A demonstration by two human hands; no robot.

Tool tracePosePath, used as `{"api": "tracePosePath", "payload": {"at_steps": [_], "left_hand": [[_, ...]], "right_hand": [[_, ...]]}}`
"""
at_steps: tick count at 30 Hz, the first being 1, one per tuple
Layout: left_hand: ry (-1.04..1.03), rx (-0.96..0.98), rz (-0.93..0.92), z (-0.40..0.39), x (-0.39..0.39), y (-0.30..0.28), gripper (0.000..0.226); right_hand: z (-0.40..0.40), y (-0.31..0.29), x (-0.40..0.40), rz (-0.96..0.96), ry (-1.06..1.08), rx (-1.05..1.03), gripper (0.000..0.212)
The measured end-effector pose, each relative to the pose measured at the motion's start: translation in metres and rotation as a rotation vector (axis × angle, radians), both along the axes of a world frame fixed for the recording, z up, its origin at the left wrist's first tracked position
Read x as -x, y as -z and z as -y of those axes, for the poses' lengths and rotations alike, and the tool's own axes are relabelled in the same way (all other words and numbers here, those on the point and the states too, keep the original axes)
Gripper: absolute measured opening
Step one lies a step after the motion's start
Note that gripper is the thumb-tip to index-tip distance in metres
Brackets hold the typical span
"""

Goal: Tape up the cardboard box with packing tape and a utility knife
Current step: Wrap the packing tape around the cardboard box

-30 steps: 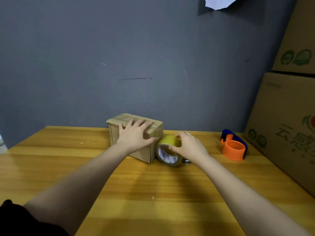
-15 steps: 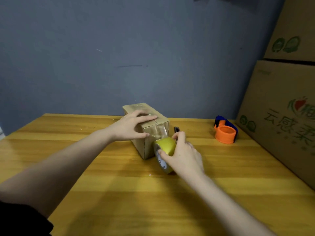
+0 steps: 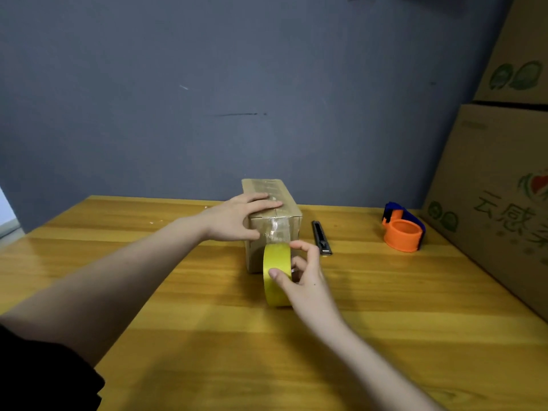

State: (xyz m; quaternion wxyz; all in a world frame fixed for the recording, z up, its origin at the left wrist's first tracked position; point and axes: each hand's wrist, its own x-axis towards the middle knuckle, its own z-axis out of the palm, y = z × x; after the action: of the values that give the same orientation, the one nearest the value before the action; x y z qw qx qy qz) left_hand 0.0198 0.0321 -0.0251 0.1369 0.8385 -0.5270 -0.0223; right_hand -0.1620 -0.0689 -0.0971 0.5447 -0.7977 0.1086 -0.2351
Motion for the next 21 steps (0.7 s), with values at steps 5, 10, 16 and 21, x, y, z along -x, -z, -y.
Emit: {"api": "tracePosePath", "payload": {"at_steps": [5,10,16,21], "left_hand": [[0.025,0.032,-0.114,0.004,-0.003,0.000,0.076],[0.003,0.074,-0.239,0.004,-0.003,0.001,0.072],[-0.017,0.161,-0.343,0.006,-0.001,0.002,0.056],[-0.138,0.415,-0.541,0.017,0.010,-0.002,0.042]], "right_hand": [[-0.005,0.007,-0.006,0.055,-0.023,-0.159,0.043],[-0.010,0.015,-0.012,0.091,-0.010,-0.178,0.044],[-0.010,0.016,-0.012,0.046,-0.030,-0.248,0.042],[-0.008,0.013,-0.008,-0.064,-0.043,-0.256,0.047]]}}
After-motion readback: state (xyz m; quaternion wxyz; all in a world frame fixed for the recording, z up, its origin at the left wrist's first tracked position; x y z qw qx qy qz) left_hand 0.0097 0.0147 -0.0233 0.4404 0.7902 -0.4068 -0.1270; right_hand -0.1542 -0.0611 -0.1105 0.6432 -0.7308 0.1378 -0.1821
